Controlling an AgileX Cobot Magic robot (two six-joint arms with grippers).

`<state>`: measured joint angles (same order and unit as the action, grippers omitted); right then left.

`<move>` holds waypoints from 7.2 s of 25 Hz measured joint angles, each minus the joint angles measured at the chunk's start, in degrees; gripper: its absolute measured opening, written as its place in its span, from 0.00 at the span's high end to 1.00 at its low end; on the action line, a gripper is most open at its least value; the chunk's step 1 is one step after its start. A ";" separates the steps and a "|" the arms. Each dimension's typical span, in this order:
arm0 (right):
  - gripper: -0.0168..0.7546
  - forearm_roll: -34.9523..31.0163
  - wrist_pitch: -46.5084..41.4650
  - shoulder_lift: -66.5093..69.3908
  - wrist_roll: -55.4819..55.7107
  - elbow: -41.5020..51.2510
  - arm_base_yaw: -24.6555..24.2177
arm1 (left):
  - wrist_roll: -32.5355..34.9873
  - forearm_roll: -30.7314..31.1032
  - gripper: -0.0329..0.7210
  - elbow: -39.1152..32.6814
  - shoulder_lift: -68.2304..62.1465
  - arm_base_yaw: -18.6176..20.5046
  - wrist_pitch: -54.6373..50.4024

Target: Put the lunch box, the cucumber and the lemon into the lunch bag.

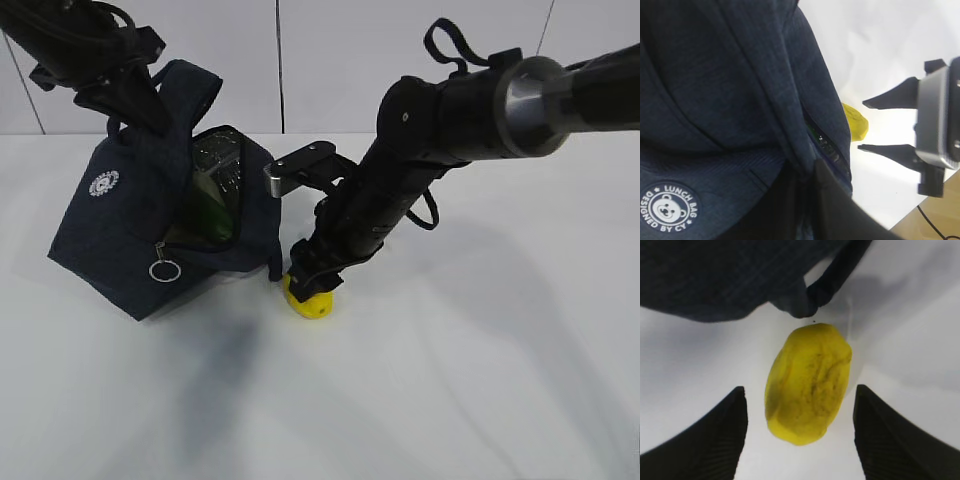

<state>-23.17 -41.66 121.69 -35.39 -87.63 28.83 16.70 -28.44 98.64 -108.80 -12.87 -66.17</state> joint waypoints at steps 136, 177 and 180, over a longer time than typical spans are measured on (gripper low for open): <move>0.44 -10.83 -29.91 1.13 16.14 -40.41 -20.20 | -0.10 -13.66 0.43 0.00 -1.72 -10.92 16.04; 0.53 -12.20 -9.48 -82.29 2.15 40.21 -20.20 | -2.40 7.94 0.51 -45.07 49.42 -11.00 31.22; 0.53 -17.09 -8.36 -80.80 -5.11 45.54 -20.20 | -0.58 5.72 0.51 -49.98 52.65 -11.00 31.60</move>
<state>-40.25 -50.02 40.89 -40.50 -42.09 8.63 16.13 -22.72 48.66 -56.15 -23.88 -34.56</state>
